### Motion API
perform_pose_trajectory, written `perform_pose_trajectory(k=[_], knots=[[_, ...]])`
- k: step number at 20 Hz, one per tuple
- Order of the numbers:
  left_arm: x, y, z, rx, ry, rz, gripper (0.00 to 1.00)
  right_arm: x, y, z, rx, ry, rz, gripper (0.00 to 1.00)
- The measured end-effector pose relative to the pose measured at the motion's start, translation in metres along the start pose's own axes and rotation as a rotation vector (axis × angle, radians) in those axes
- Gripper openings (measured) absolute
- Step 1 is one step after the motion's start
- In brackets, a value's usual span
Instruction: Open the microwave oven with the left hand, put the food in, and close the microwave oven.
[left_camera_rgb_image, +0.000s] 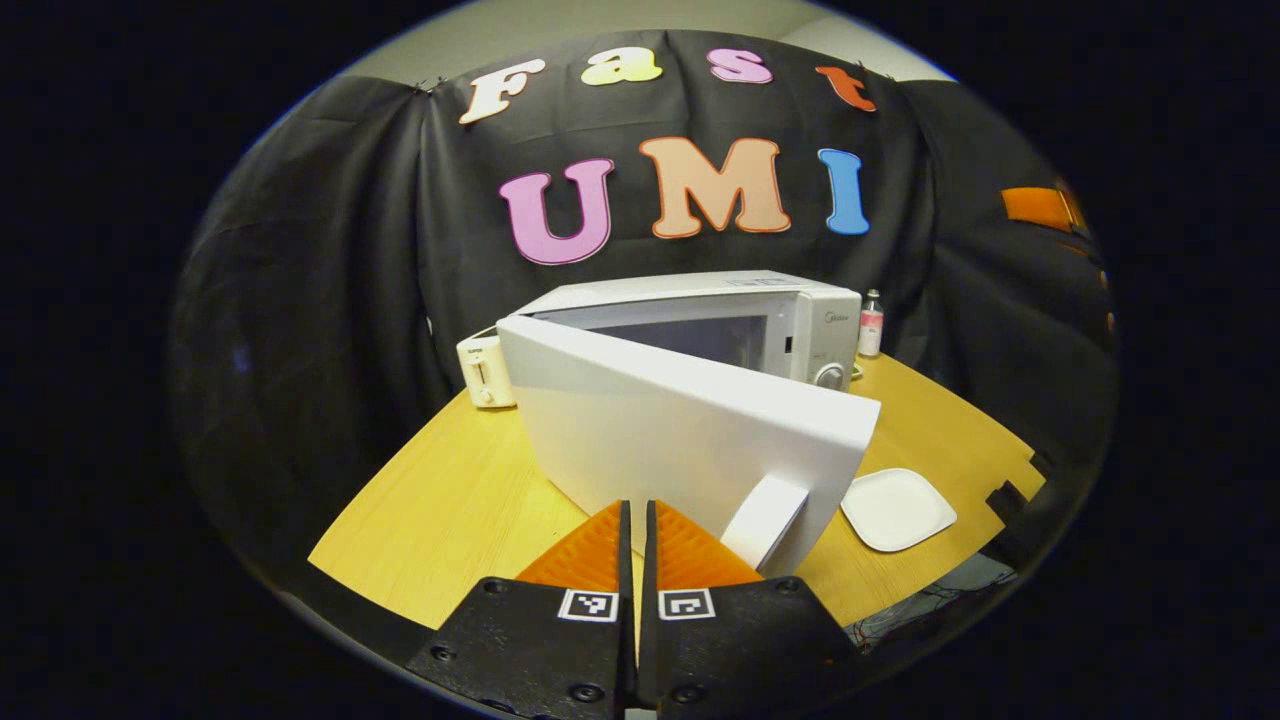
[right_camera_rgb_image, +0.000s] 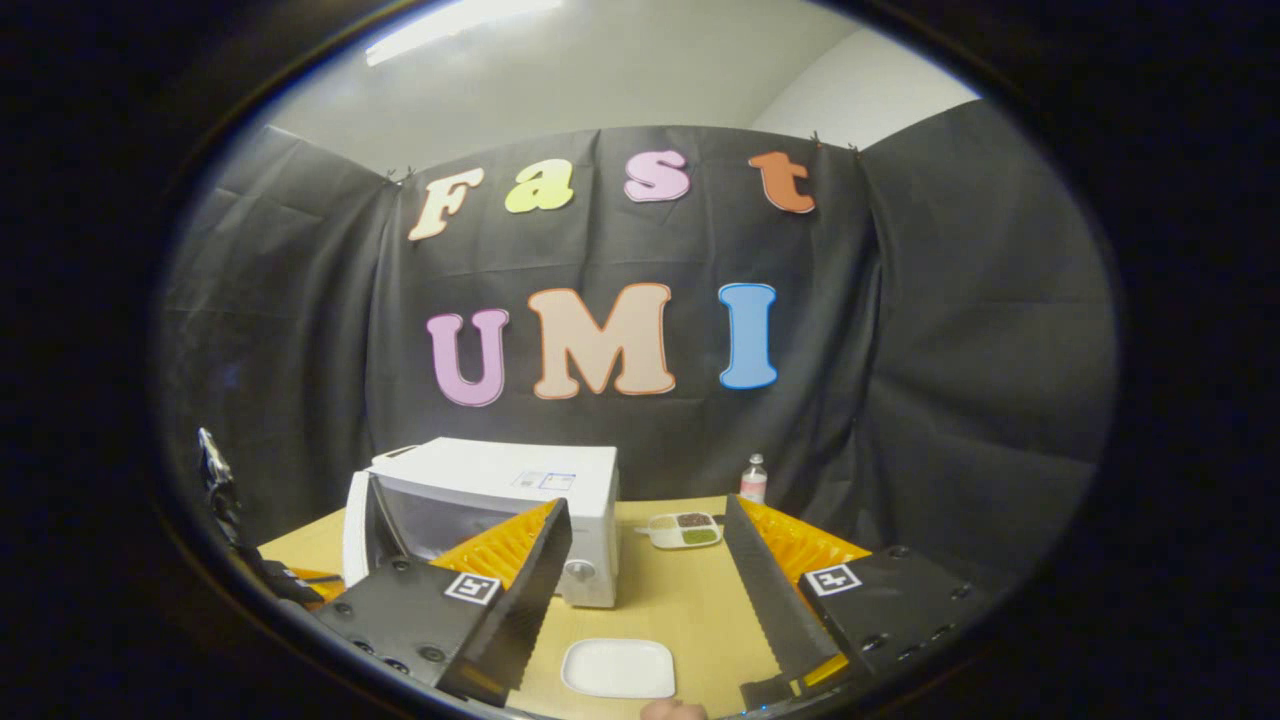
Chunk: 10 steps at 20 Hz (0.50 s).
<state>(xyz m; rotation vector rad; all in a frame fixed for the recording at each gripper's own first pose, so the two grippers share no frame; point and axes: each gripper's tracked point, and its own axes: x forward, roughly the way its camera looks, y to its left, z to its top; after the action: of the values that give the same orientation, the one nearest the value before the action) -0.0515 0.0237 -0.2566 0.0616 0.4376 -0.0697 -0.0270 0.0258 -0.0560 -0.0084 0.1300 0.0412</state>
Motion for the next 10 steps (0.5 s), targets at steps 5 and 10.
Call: perform_pose_trajectory(k=[5, 10], knots=[[0.024, -0.034, 0.010, 0.017, 0.003, -0.066, 0.01, -0.006, -0.020, 0.004, -0.010, -0.005, -0.047, 0.85], [0.052, -0.048, 0.021, 0.025, -0.010, -0.091, 0.01, -0.008, -0.039, 0.006, -0.002, -0.002, -0.092, 0.94]])
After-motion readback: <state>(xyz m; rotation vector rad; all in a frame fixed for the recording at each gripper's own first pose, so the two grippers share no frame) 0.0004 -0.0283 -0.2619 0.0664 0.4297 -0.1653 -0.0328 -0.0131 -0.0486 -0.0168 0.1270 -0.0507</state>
